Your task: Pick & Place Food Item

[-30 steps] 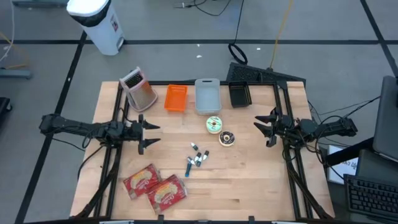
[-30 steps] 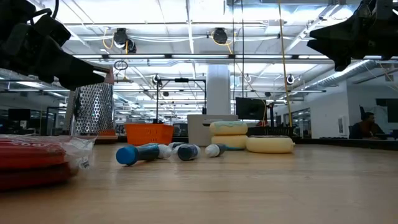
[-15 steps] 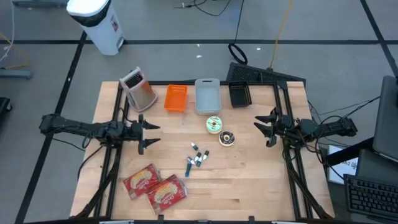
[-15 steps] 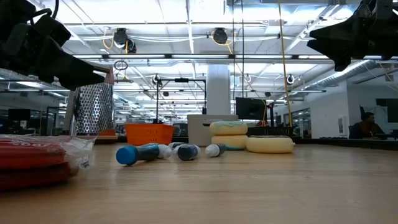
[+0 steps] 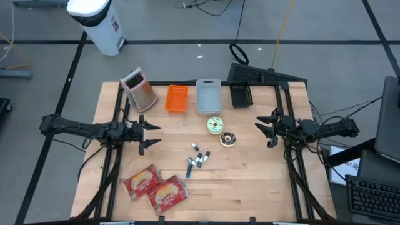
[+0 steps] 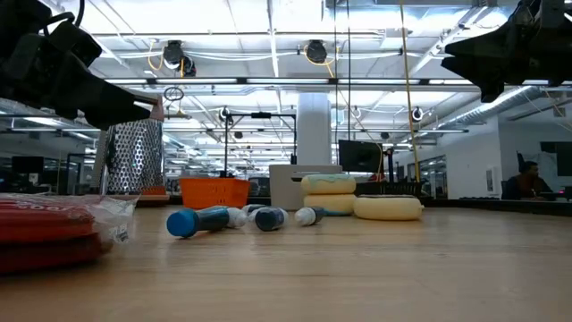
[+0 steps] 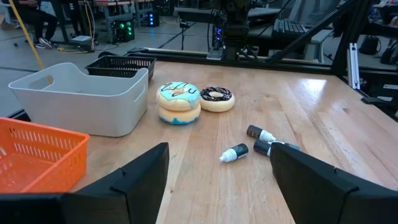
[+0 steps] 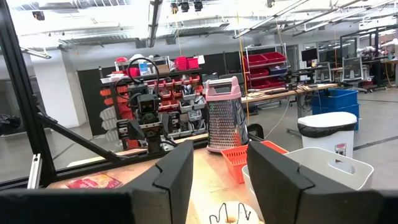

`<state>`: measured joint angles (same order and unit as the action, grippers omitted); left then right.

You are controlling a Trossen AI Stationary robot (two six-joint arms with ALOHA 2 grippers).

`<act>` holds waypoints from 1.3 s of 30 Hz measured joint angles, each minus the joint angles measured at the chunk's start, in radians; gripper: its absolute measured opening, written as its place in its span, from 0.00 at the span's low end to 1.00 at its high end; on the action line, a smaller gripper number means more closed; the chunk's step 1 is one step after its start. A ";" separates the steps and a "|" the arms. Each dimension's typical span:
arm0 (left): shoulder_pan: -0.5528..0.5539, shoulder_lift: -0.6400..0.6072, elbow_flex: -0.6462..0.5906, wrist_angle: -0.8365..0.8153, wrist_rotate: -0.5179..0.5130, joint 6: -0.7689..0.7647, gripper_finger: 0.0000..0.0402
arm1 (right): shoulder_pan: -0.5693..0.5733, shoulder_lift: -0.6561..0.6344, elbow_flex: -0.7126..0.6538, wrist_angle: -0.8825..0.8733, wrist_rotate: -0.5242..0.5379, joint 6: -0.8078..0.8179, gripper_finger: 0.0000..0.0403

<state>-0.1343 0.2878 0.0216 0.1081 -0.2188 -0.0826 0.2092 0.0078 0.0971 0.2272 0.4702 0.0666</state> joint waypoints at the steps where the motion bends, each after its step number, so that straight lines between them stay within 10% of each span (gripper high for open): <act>1: 0.000 0.000 0.000 0.000 0.000 0.000 0.70 | 0.000 0.000 0.000 0.000 0.000 0.000 0.35; 13: 0.000 0.000 0.000 0.000 0.000 0.000 0.70 | 0.000 0.000 0.000 0.028 0.000 0.021 0.35; 23: 0.000 0.000 0.000 0.000 0.000 0.000 0.70 | 0.000 0.000 0.000 0.105 0.000 0.361 0.35; 39: 0.000 0.000 0.000 0.000 0.000 0.000 0.70 | -0.001 0.060 -0.061 0.209 0.187 0.291 0.35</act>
<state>-0.1345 0.2878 0.0216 0.1081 -0.2188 -0.0826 0.2086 0.0681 0.0358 0.4358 0.6570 0.3575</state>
